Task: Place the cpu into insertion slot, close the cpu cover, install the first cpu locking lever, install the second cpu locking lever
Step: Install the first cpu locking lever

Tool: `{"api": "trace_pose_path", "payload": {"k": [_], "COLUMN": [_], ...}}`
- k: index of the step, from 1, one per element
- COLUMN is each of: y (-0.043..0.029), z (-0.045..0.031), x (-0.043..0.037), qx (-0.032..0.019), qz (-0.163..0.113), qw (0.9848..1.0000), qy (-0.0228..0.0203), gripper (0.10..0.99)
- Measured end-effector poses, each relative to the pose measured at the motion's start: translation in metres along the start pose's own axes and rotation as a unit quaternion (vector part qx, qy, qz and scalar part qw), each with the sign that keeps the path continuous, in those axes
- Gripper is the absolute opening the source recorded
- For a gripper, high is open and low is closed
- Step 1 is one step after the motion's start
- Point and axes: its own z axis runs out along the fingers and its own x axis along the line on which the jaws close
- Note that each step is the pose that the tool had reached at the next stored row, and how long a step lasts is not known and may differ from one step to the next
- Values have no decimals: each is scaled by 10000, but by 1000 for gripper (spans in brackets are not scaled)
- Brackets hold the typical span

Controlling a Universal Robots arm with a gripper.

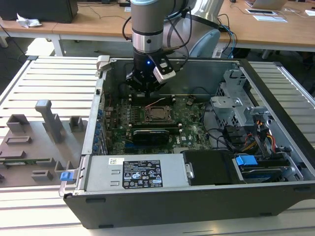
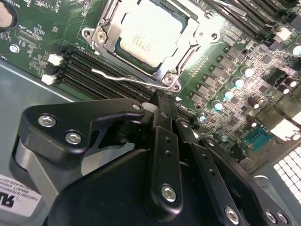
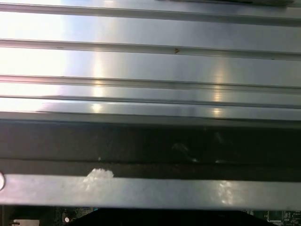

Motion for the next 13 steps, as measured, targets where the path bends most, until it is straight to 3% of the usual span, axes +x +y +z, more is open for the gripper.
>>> {"api": "trace_pose_path", "payload": {"k": [6,13], "y": [0,-2], "z": [47,106], "x": [-34,-181], "qx": [-20,-42], "qz": [1,2], "qw": [10000,10000], "qy": [1,17], "gripper": [106,106]}}
